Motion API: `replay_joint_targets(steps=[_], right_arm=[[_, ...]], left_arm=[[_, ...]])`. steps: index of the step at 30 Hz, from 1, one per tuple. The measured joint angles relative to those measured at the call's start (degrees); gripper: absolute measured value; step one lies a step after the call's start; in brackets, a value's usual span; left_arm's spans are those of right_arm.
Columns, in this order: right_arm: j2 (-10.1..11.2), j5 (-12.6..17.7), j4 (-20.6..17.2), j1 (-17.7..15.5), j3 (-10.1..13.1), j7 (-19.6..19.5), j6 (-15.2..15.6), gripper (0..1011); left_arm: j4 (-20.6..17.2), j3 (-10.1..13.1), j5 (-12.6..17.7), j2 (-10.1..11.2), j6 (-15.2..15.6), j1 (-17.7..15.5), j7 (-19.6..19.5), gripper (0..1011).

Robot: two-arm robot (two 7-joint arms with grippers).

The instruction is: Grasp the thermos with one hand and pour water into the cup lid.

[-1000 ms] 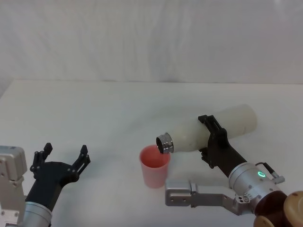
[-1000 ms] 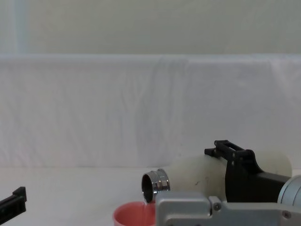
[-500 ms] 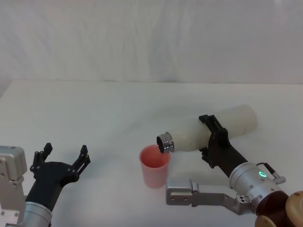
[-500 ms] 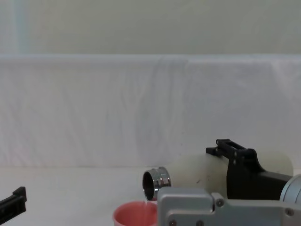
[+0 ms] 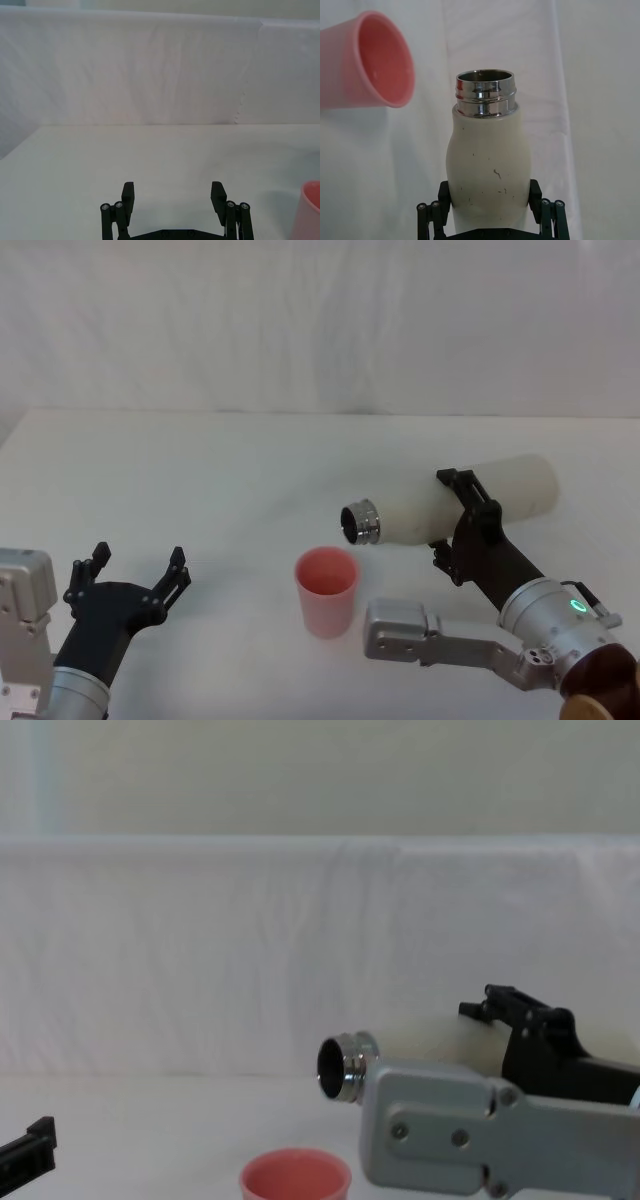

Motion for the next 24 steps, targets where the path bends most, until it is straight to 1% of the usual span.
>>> replay_joint_targets(steps=[4,8,9,12,14,18,19,21,23,24], right_arm=[[-0.1,1.4,-0.7,-1.0,1.2,-1.1,-0.4,956],[-0.7,4.0,-1.0,-2.1,3.1,-2.3,-1.0,956],[-1.1,5.3,-1.2,-2.6,4.0,-2.8,-1.3,956],[-1.9,7.5,-1.4,-3.3,5.5,-3.5,-1.8,956],[-3.0,10.7,-1.5,-4.1,7.6,-4.4,-2.6,957],[-4.4,14.5,-1.6,-4.7,9.9,-5.0,-3.5,956],[-5.2,16.5,-1.6,-4.9,10.9,-5.2,-4.1,956],[-6.3,19.0,-1.4,-5.0,12.2,-5.3,-4.7,956],[-7.1,20.8,-1.1,-5.0,13.0,-5.3,-5.2,956],[-7.8,22.7,-0.9,-5.0,13.8,-5.2,-5.6,956]], left_arm=[[0.0,0.0,0.0,0.0,0.0,0.0,0.0,1001],[0.0,0.0,0.0,0.0,0.0,0.0,0.0,1001],[0.0,0.0,0.0,0.0,0.0,0.0,0.0,1001],[0.0,0.0,0.0,0.0,0.0,0.0,0.0,1001],[0.0,0.0,0.0,0.0,0.0,0.0,0.0,1001],[0.0,0.0,0.0,0.0,0.0,0.0,0.0,1001],[0.0,0.0,0.0,0.0,0.0,0.0,0.0,1001],[0.0,0.0,0.0,0.0,0.0,0.0,0.0,1001],[0.0,0.0,0.0,0.0,0.0,0.0,0.0,1001],[0.0,0.0,0.0,0.0,0.0,0.0,0.0,1001]])
